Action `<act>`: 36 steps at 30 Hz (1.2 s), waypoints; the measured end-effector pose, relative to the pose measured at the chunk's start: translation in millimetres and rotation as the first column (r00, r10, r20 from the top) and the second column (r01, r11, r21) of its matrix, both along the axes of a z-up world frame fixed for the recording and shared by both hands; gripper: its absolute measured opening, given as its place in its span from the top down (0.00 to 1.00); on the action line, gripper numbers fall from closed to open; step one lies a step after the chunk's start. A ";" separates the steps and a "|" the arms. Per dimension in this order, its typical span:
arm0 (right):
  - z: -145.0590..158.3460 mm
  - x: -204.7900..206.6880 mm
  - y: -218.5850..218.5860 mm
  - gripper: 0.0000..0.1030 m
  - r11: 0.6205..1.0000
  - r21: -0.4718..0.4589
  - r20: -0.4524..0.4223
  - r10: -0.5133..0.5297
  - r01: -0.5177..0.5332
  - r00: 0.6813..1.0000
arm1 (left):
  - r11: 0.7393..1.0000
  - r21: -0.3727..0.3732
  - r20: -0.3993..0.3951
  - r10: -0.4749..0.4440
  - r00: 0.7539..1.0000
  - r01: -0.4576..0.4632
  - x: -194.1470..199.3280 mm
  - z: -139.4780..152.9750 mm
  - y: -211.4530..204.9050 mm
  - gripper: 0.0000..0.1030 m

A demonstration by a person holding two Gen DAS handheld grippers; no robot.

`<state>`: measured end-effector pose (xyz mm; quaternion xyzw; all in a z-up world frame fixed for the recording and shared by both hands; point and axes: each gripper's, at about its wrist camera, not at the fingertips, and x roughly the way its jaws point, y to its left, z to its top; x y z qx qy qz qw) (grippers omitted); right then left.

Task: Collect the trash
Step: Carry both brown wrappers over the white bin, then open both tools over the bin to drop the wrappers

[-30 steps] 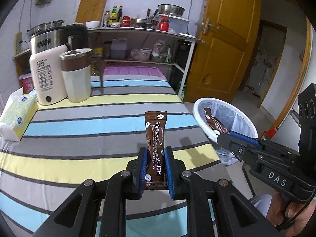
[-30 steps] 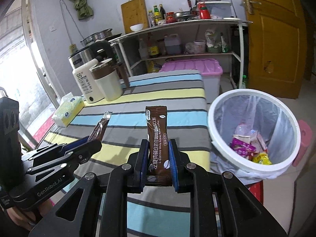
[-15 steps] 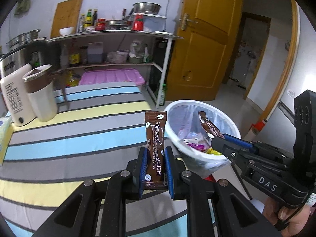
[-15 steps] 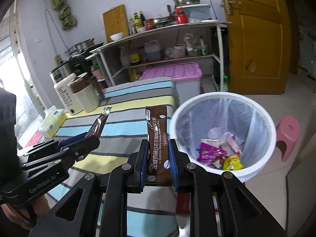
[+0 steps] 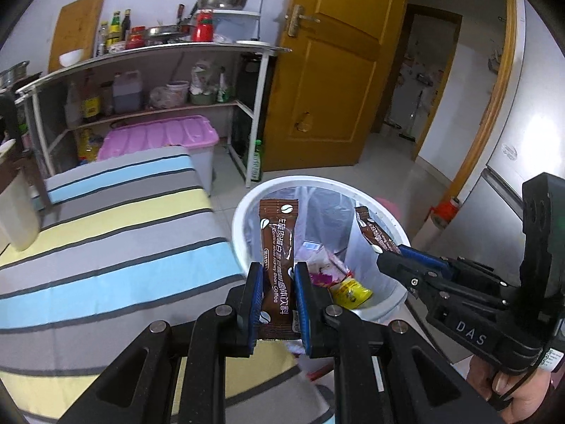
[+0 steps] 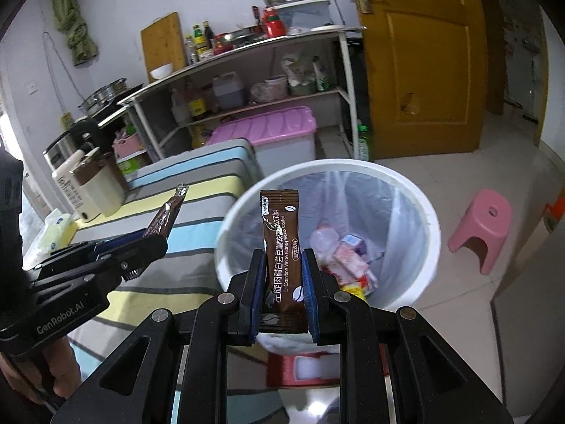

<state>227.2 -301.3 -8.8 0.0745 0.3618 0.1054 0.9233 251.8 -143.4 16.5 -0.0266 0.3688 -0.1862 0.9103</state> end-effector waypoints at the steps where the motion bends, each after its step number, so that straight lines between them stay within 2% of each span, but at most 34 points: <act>1: -1.4 2.0 -3.0 0.79 1.000 -0.002 -0.003 -0.005 0.005 1.000 | 1.000 -0.005 -0.005 -0.008 1.000 0.008 4.0 -2.1 -3.4 0.82; 8: -11.5 18.4 -16.5 0.79 0.999 -0.014 -0.030 -0.032 0.032 0.999 | 0.999 -0.004 -0.039 -0.032 0.999 0.031 26.6 -17.7 -20.5 0.82; 18: -21.2 31.1 -20.2 0.79 0.999 -0.022 -0.058 -0.035 0.034 0.998 | 0.999 -0.002 -0.041 -0.042 0.998 0.042 41.6 -25.2 -29.4 0.81; 21: -22.3 32.4 -20.7 0.78 0.999 -0.031 -0.059 -0.043 0.041 0.997 | 0.999 -0.008 -0.039 -0.040 0.998 0.040 43.9 -24.8 -28.5 0.68; 22: -22.5 32.6 -21.2 0.74 0.998 -0.032 -0.059 -0.046 0.044 0.997 | 0.999 -0.010 -0.038 -0.039 0.998 0.039 44.1 -24.8 -28.5 0.64; 24: -21.8 31.5 -22.4 0.68 0.998 -0.029 -0.057 -0.052 0.051 0.997 | 0.999 -0.013 -0.037 -0.034 0.999 0.034 43.7 -24.7 -26.7 0.64; 36: -6.1 8.4 -17.1 0.67 0.998 -0.032 -0.013 -0.060 0.059 0.998 | 1.000 -0.014 0.008 -0.012 1.000 0.013 19.7 -10.9 -10.9 0.63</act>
